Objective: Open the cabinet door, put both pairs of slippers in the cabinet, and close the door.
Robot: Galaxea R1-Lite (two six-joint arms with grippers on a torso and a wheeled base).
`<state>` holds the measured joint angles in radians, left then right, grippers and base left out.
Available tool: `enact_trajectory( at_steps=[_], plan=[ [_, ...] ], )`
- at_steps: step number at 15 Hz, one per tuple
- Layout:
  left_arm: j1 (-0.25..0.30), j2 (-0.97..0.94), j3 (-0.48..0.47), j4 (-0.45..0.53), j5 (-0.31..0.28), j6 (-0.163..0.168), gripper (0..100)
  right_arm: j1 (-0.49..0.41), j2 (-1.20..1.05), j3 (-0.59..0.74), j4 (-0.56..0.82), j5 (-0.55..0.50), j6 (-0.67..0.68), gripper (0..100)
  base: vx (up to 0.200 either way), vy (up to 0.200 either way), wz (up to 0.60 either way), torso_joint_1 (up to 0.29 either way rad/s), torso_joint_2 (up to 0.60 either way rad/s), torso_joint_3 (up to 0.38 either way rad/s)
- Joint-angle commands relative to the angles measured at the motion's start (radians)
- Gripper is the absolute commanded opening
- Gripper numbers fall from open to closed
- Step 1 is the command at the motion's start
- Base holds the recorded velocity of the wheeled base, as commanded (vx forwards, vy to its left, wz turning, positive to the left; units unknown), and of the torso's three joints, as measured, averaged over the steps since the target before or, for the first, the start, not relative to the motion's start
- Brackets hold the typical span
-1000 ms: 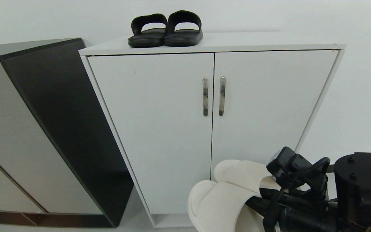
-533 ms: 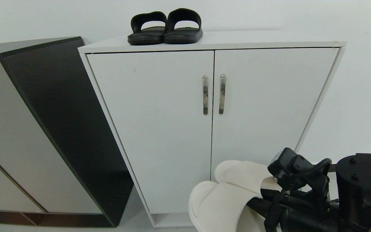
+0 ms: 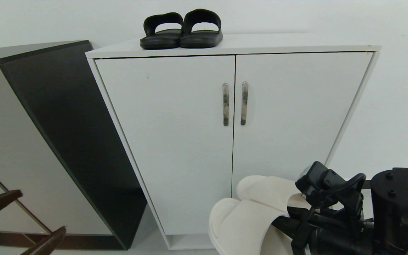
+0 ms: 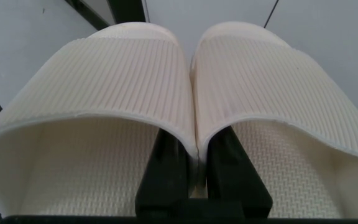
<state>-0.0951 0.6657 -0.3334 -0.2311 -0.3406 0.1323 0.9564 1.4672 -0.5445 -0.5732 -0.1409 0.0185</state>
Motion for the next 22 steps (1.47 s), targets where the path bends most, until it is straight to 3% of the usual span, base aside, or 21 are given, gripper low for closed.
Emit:
enact_trajectory(
  at_steps=[1, 2, 3, 5, 7, 9, 13, 16, 18, 22],
  plan=[
    [-0.193, 0.179, -0.108, -0.024, -0.024, -0.089, 100, 0.001, 0.002, -0.002, -0.001, -0.002, 0.0, 0, 0.0, 0.0, 0.0, 0.0, 0.0, 0.0],
    [-0.229, 0.195, -0.127, -0.024, -0.024, -0.109, 100, 0.001, 0.002, -0.002, -0.001, -0.002, 0.0, 0, 0.0, 0.0, 0.0, 0.0, 0.0, 0.0],
    [-0.313, 0.232, -0.168, -0.024, -0.024, -0.157, 100, 0.001, 0.001, -0.003, -0.001, -0.002, 0.0, 0, 0.0, 0.0, 0.0, 0.0, 0.0, 0.0],
    [-0.385, 0.276, -0.214, -0.025, -0.024, -0.189, 100, 0.001, 0.001, -0.003, -0.001, -0.003, 0.0, 0, 0.0, 0.0, 0.0, 0.0, 0.0, 0.0],
    [-0.416, 0.341, -0.253, -0.027, -0.024, -0.186, 100, -0.001, -0.004, -0.003, -0.001, -0.002, 0.001, 0, 0.0, 0.0, 0.0, 0.0, 0.0, 0.0],
    [-0.485, 0.397, -0.292, -0.027, -0.018, -0.181, 100, 0.001, -0.005, -0.006, -0.001, -0.008, 0.0, 0, 0.0, 0.0, 0.0, 0.0, 0.0, 0.0],
    [-0.517, 0.517, -0.361, -0.086, -0.003, -0.183, 100, -0.002, -0.022, -0.008, -0.001, -0.008, 0.001, 0, 0.0, 0.0, 0.0, 0.0, 0.0, 0.0],
    [-0.65, 0.592, -0.427, -0.1, 0.071, -0.169, 100, -0.002, -0.013, 0.0, 0.001, -0.003, -0.02, 0, 0.0, 0.0, 0.0, 0.0, 0.0, 0.0],
    [-0.704, 0.65, -0.483, -0.132, 0.109, -0.158, 100, -0.001, -0.01, 0.011, 0.001, 0.003, -0.025, 0, 0.0, 0.0, 0.0, 0.0, 0.0, 0.0],
    [-0.71, 0.802, -0.662, -0.131, 0.103, -0.166, 100, 0.01, 0.002, 0.014, -0.001, 0.001, -0.026, 0, 0.0, 0.0, 0.0, 0.0, 0.0, 0.0]
  ],
)
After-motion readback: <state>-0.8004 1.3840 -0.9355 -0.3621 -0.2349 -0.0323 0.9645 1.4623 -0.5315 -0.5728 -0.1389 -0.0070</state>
